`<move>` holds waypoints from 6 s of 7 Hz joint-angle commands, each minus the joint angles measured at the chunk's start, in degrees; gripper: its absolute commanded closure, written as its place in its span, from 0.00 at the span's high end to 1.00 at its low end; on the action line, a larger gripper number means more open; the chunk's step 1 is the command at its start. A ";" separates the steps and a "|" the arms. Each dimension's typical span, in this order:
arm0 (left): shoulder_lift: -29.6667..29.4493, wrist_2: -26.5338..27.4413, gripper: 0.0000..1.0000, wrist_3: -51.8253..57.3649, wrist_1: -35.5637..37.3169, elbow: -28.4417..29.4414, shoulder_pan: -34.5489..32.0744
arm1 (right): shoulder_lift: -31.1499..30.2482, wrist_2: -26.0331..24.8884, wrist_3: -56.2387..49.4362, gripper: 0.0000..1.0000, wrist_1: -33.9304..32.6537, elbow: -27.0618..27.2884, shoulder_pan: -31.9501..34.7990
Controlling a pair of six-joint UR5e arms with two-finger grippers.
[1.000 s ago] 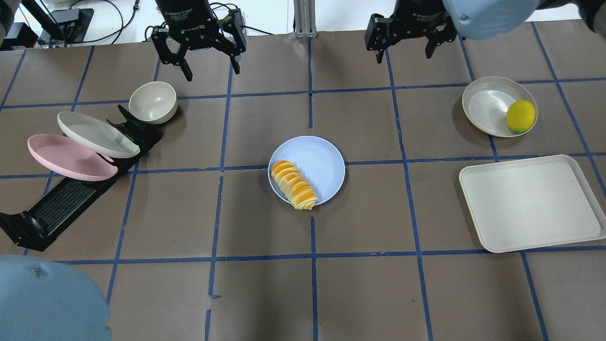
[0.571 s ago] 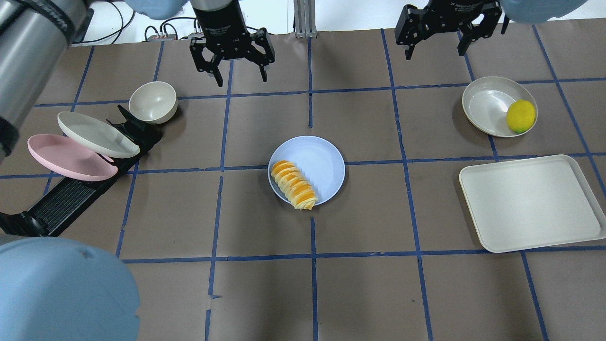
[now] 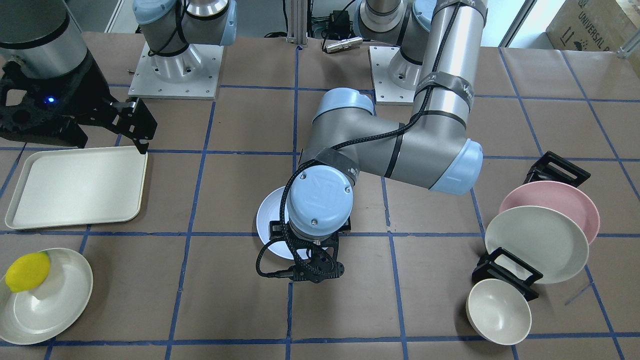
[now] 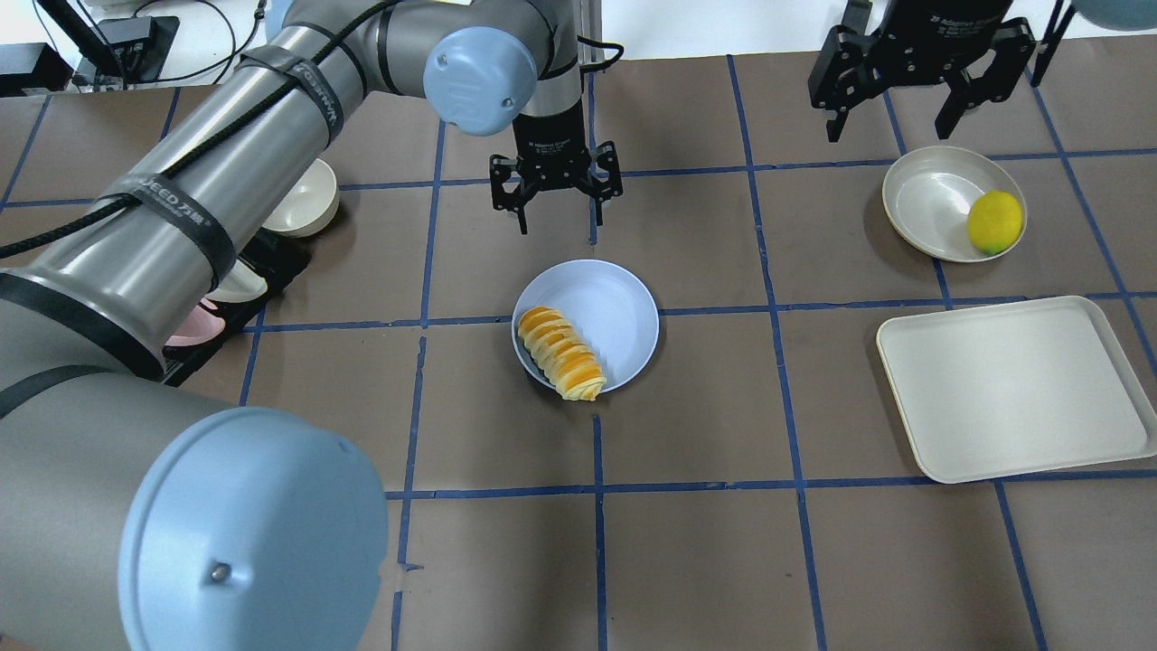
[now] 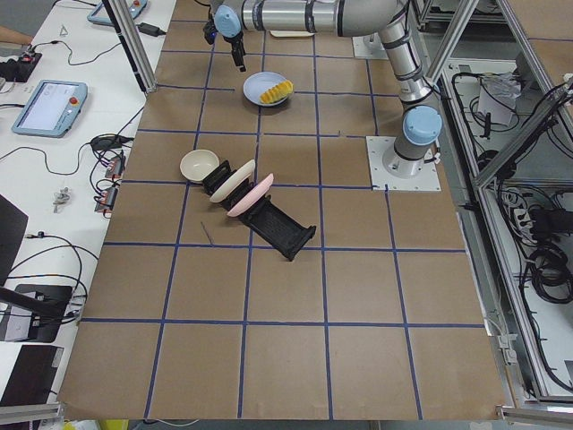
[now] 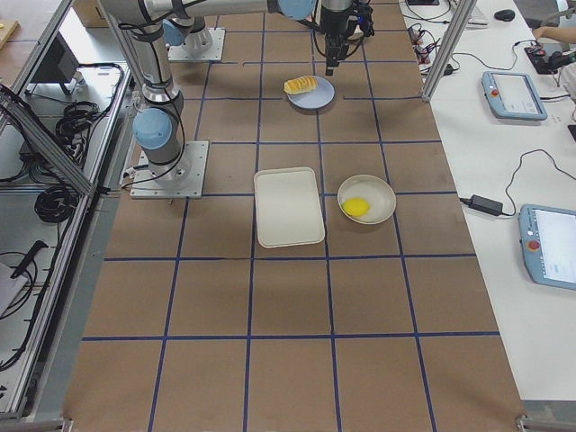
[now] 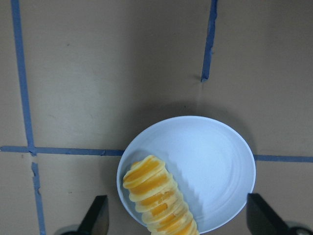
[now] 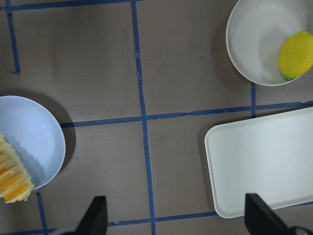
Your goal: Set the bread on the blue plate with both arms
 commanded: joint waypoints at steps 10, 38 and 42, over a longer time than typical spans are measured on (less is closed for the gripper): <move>10.37 1.54 1.00 -0.15 15.28 -25.30 1.32 | -8.00 0.29 -1.30 1.00 1.10 8.88 -1.54; 34.54 9.62 1.00 23.14 -6.25 -19.25 21.36 | -7.74 0.82 -4.91 1.00 -3.03 11.78 3.29; 33.75 9.27 1.00 26.74 -6.07 -19.44 21.44 | -8.00 0.82 -4.82 1.00 -2.94 11.69 3.29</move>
